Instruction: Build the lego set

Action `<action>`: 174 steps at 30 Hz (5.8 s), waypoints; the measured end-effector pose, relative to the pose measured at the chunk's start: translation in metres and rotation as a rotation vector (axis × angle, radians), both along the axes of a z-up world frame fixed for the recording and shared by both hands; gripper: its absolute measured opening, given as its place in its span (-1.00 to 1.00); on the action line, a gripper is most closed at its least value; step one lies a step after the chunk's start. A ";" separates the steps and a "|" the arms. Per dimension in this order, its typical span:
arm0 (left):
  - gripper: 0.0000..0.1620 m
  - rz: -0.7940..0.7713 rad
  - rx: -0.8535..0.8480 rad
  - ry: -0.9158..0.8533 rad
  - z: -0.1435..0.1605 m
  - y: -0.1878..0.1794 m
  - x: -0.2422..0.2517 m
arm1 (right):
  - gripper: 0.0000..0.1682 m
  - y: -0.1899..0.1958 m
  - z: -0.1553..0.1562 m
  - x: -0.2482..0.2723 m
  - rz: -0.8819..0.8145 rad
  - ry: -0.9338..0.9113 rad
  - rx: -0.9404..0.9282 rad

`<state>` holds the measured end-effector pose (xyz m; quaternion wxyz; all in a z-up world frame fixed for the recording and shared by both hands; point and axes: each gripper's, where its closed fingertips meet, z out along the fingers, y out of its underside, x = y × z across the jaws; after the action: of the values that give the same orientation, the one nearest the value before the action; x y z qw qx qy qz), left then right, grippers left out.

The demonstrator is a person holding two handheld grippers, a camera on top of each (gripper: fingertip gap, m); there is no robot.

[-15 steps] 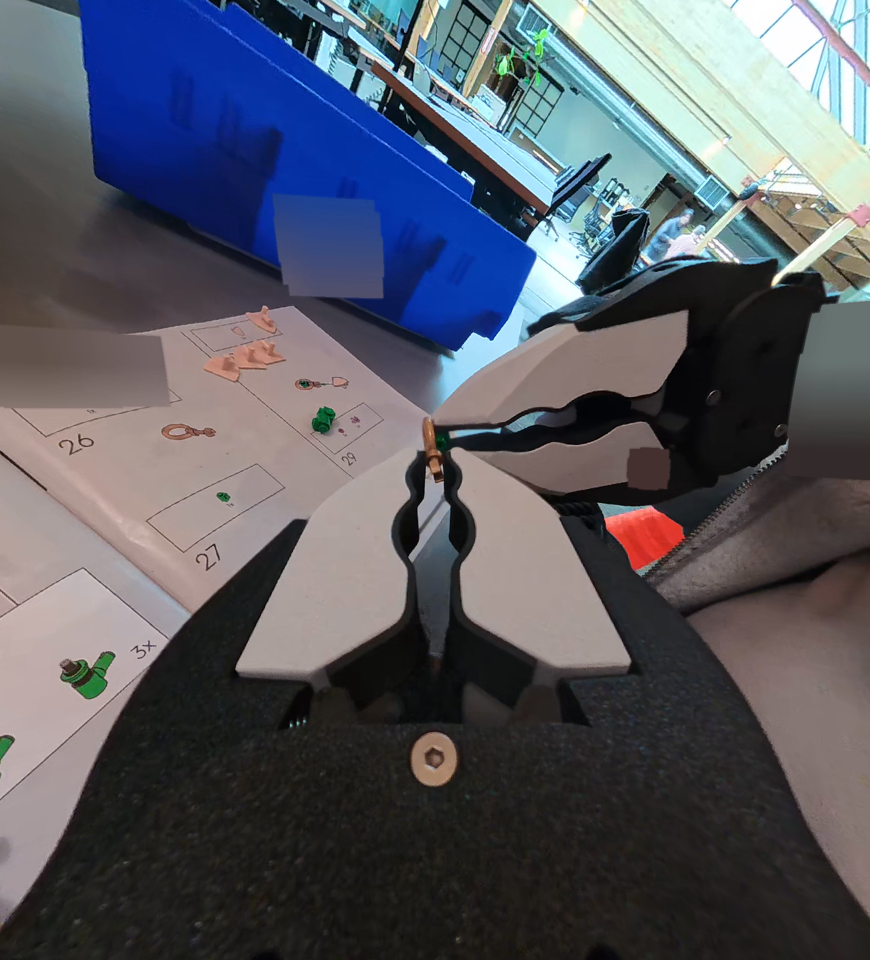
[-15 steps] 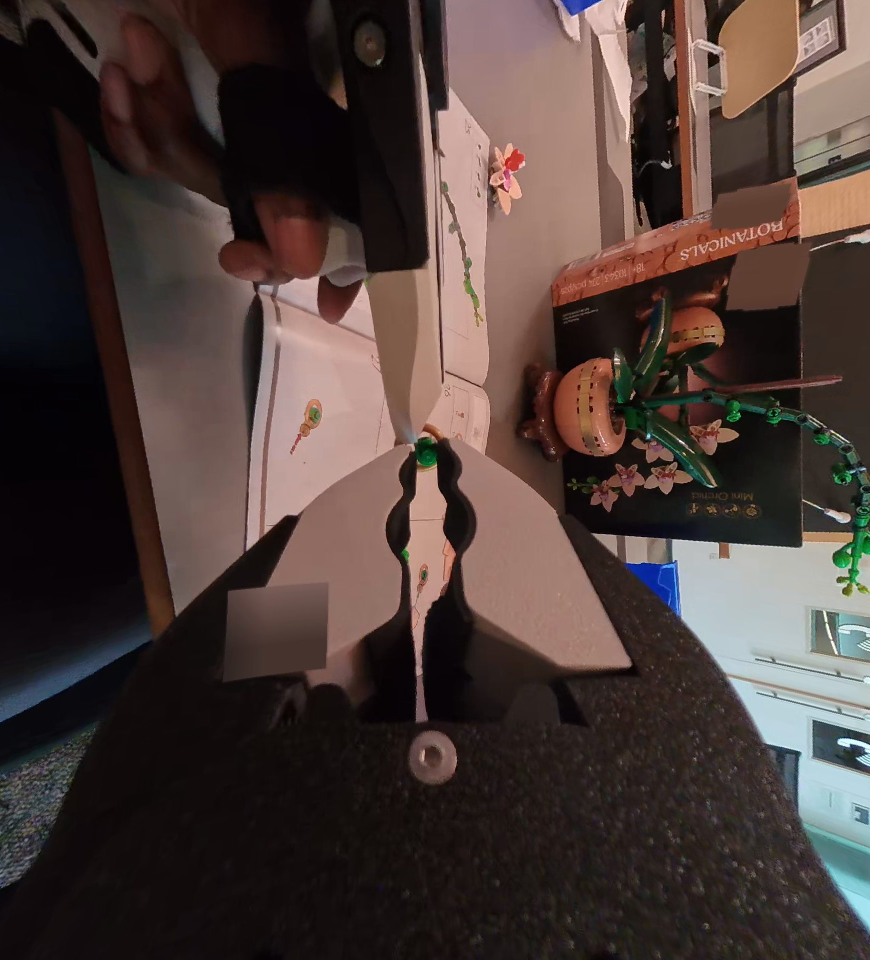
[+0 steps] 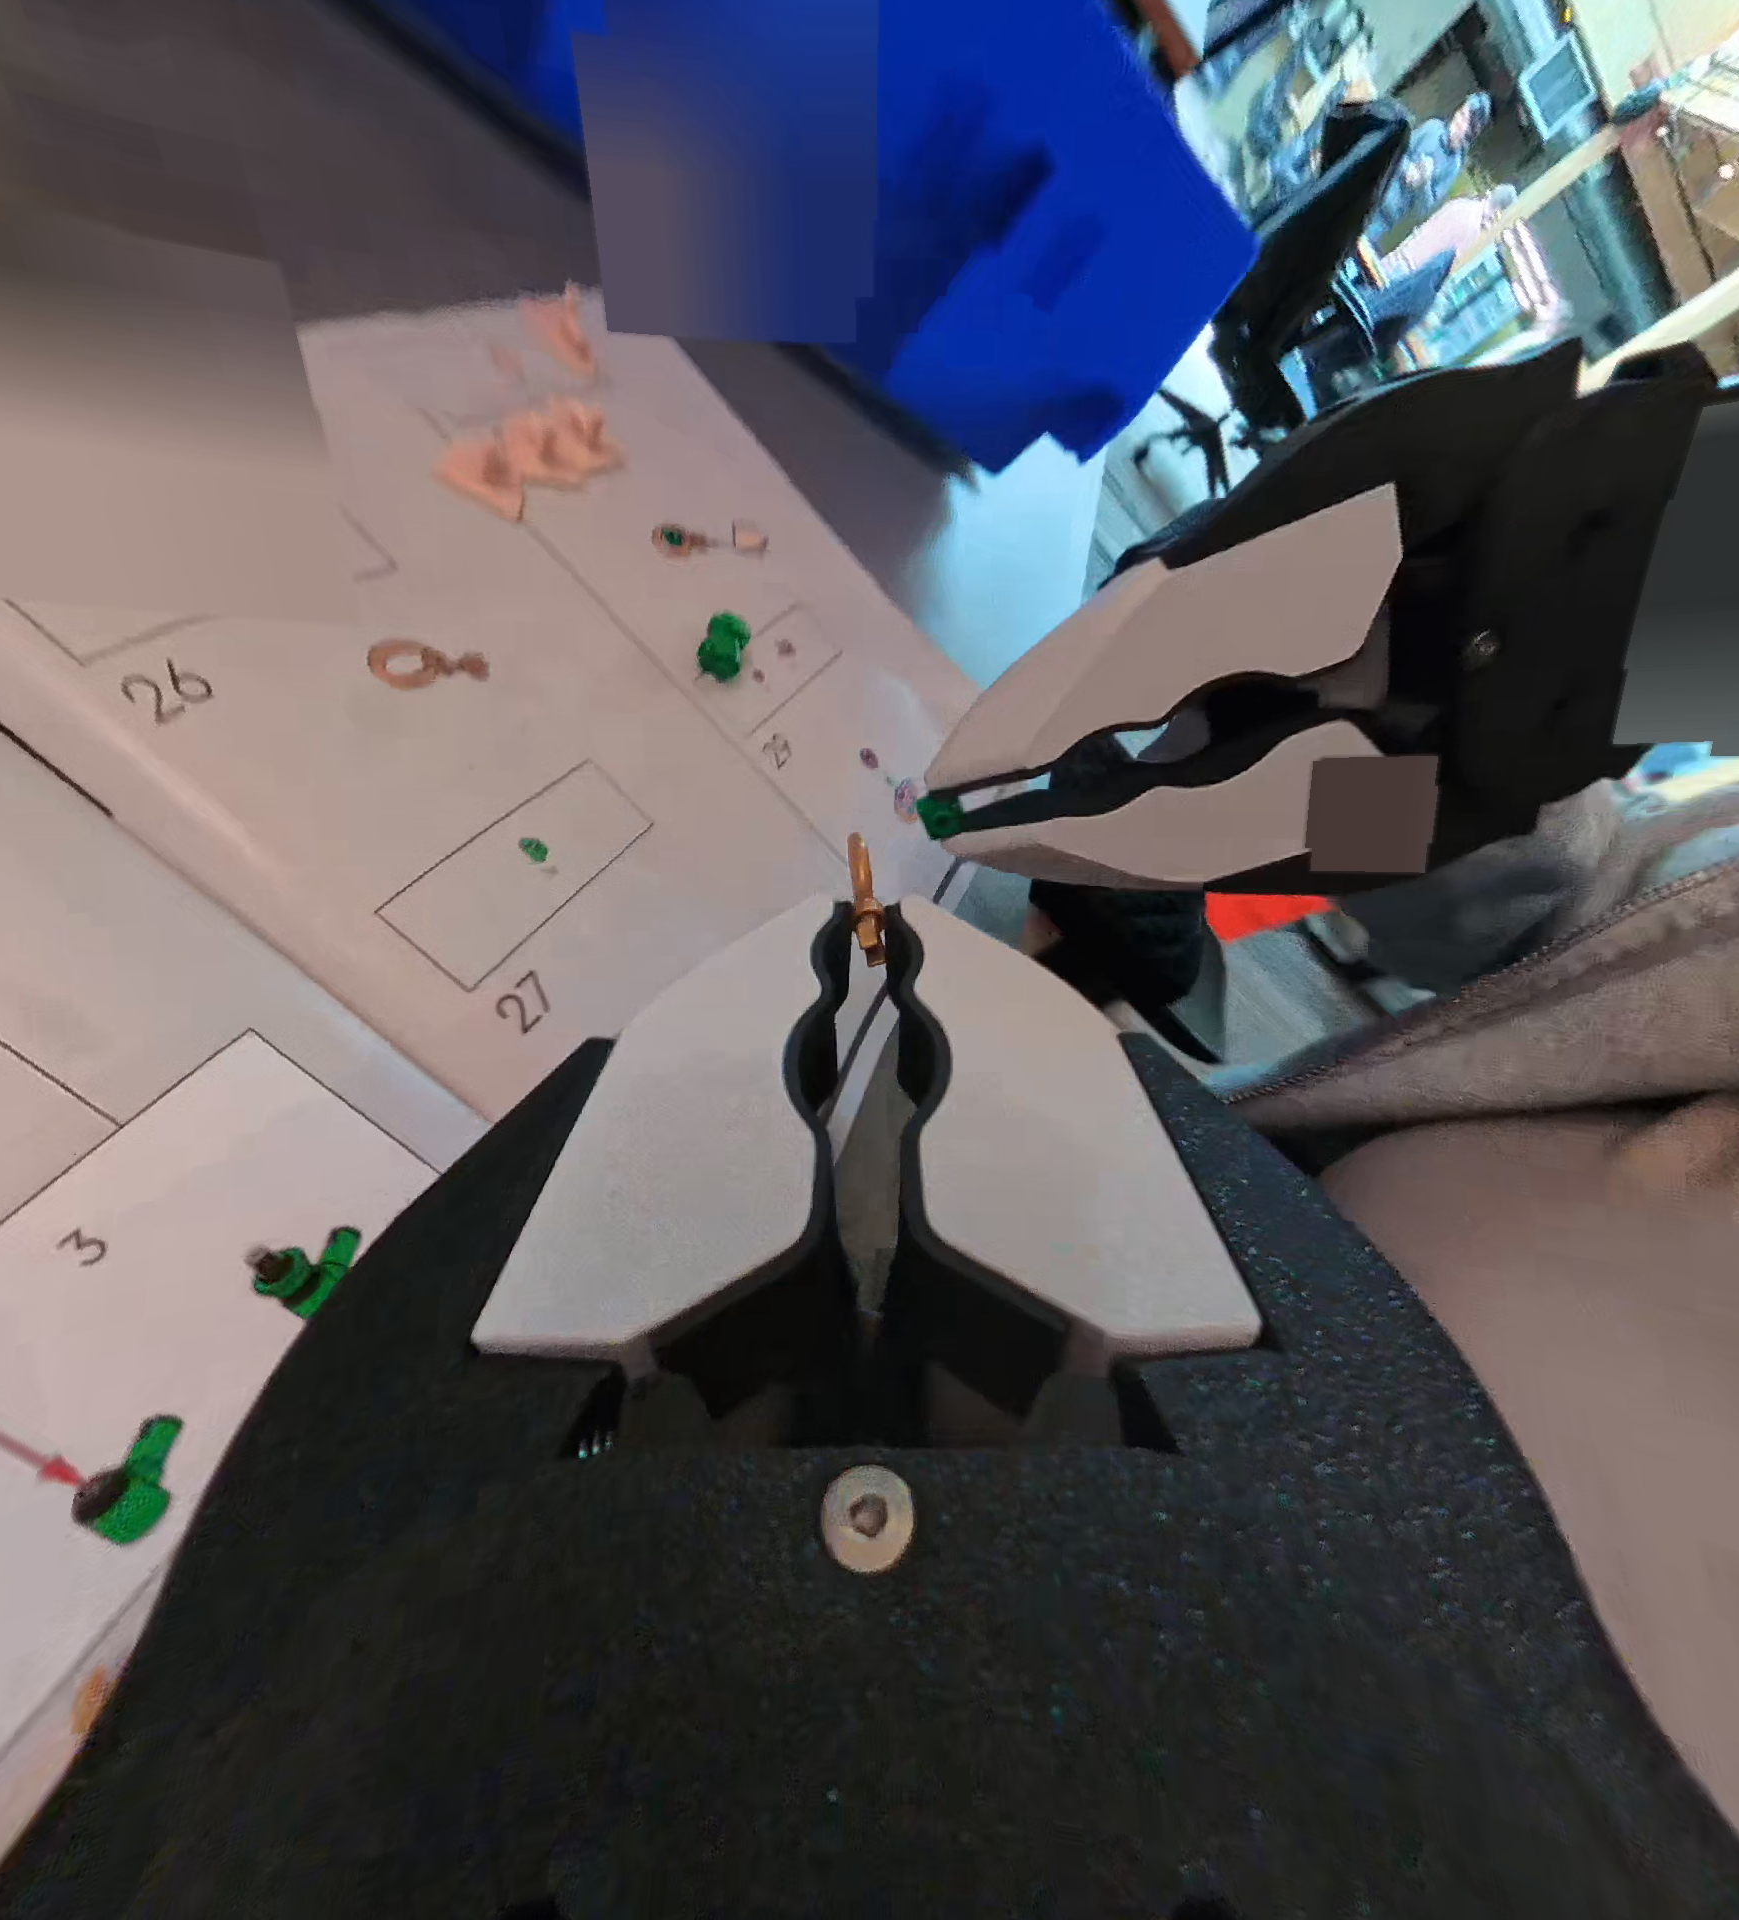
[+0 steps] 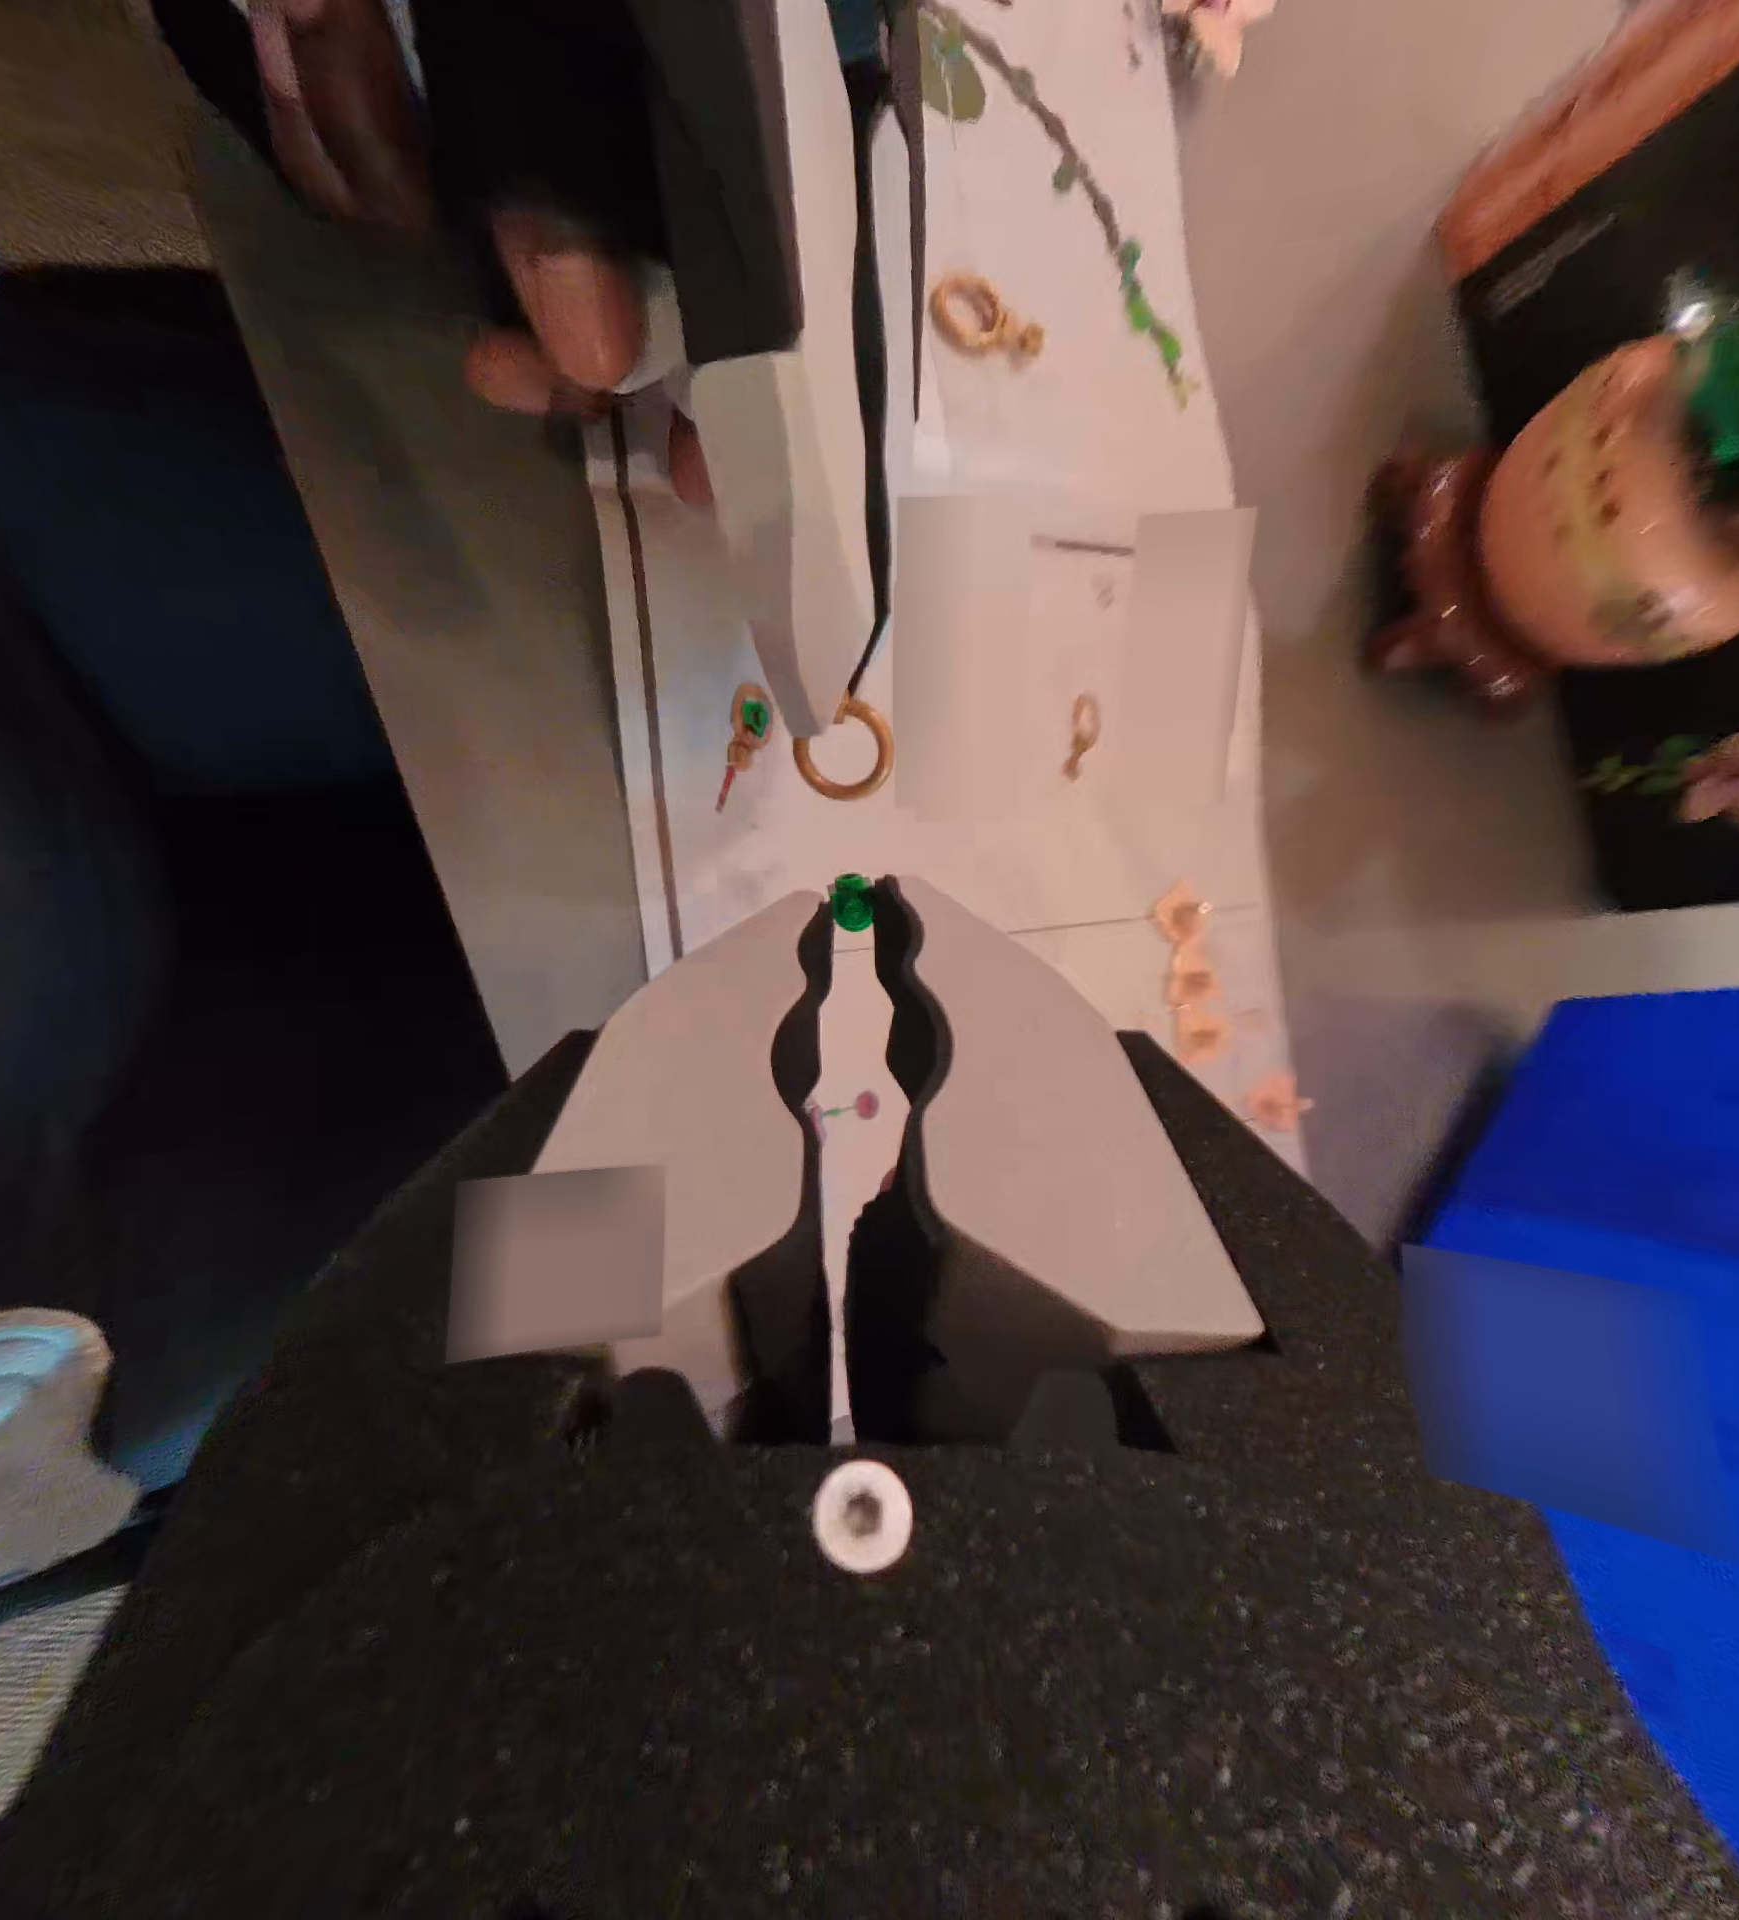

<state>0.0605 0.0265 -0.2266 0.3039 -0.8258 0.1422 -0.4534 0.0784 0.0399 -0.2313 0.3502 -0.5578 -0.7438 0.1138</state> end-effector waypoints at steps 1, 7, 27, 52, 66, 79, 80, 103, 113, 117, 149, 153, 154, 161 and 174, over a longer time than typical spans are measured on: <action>-0.94 -0.043 -0.063 -0.011 -0.004 -0.001 0.002 | -0.91 0.001 -0.002 0.002 -0.011 0.009 -0.046; -0.91 -0.135 -0.174 0.101 -0.021 0.003 0.009 | -0.91 0.000 -0.003 0.001 -0.032 0.093 -0.181; -0.50 -0.185 -0.097 0.095 -0.013 -0.005 0.014 | -0.91 0.002 -0.027 -0.016 -0.015 0.014 -0.294; -0.33 -0.212 -0.029 0.071 -0.009 -0.011 0.017 | -0.90 -0.004 -0.028 -0.017 0.156 -0.185 -0.379; -0.31 -0.199 -0.027 0.065 -0.008 -0.012 0.016 | -0.78 -0.005 -0.029 -0.012 0.172 -0.165 -0.390; -0.31 -0.191 -0.029 0.063 -0.008 -0.011 0.017 | -0.99 -0.001 -0.016 -0.014 0.205 -0.038 -0.292; -0.31 -0.189 -0.029 0.062 -0.008 -0.011 0.017 | -0.99 -0.002 -0.017 -0.014 0.208 -0.042 -0.296; -0.23 -0.187 0.023 0.113 -0.009 -0.016 0.017 | -1.00 0.000 -0.028 -0.012 0.228 -0.064 -0.243; -0.21 -0.170 0.025 0.156 -0.005 -0.026 0.008 | -1.00 0.003 -0.029 -0.012 0.218 -0.071 -0.251; -0.22 -0.172 -0.007 0.117 -0.003 -0.034 0.012 | -0.99 0.004 -0.026 -0.015 0.227 -0.060 -0.254; -0.23 -0.111 -0.041 0.039 -0.005 -0.028 0.019 | -0.85 0.001 -0.024 -0.007 0.241 -0.116 -0.223; -0.24 -0.114 -0.038 0.038 -0.005 -0.028 0.019 | -0.84 0.001 -0.018 -0.013 0.464 -0.114 -0.090; -0.24 -0.115 -0.038 0.039 -0.005 -0.028 0.019 | -0.86 0.000 -0.017 -0.015 0.512 -0.124 -0.074; -0.24 -0.122 -0.031 0.035 -0.005 -0.029 0.018 | -0.87 -0.001 -0.018 -0.020 0.733 -0.266 -0.060; -0.24 -0.134 -0.030 0.018 -0.005 -0.029 0.018 | -0.92 -0.004 -0.029 -0.021 0.756 -0.338 -0.136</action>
<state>0.0783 -0.0024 -0.2316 0.2591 -0.8230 0.1930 -0.4672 0.0579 0.0358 -0.2607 0.1192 -0.2782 -0.9339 0.1902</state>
